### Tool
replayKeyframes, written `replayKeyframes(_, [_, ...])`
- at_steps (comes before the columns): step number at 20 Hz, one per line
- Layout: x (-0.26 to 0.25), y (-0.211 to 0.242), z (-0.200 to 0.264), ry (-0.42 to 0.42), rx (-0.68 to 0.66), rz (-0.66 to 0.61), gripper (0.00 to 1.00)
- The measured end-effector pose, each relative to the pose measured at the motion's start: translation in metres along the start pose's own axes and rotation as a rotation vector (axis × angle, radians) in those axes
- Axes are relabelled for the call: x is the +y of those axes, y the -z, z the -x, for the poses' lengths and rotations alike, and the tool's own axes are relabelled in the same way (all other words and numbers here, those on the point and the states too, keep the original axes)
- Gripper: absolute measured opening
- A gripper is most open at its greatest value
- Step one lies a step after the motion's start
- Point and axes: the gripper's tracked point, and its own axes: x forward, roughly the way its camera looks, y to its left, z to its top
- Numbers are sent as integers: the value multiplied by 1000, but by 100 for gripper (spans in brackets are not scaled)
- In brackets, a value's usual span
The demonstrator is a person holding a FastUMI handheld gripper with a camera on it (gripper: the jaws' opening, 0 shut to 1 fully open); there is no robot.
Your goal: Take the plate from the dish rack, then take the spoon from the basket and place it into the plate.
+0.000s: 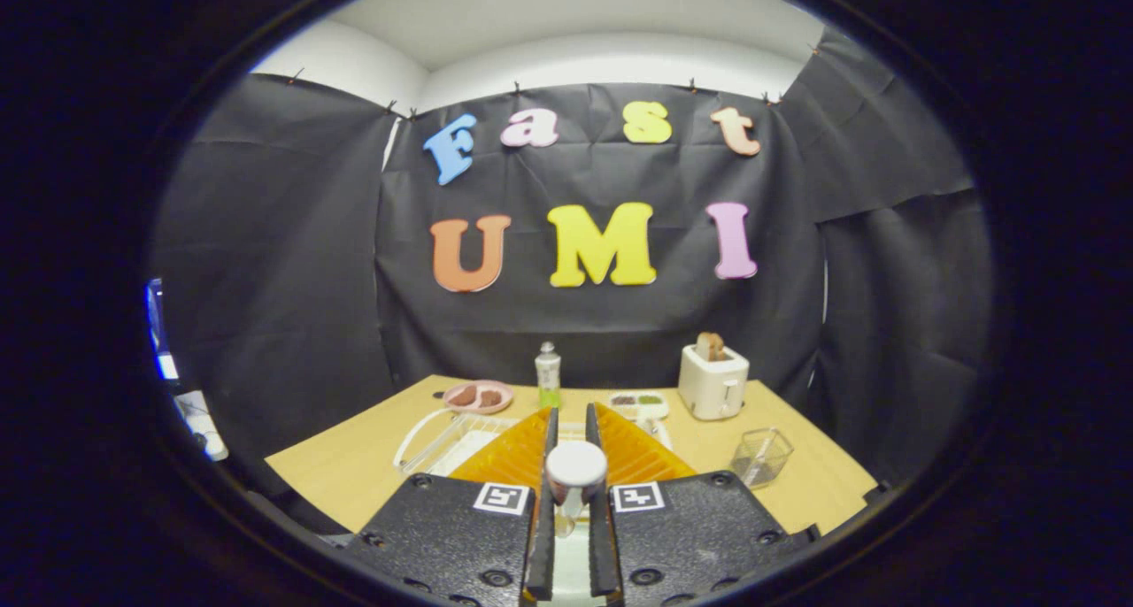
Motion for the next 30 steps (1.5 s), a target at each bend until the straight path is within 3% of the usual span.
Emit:
replayKeyframes(7, [20, 108, -40, -18, 158, 6, 21])
replayKeyframes(16, [5, 144, -66, -13, 210, -25, 24])
replayKeyframes(17, [1, 141, -66, 2, 204, -17, 31])
replayKeyframes(20, [-10, 128, -62, 29, 176, 15, 77])
replayKeyframes(24, [-26, 112, -49, 80, 169, 43, 95])
replayKeyframes(30, [-46, 84, -10, 116, 117, 3, 99])
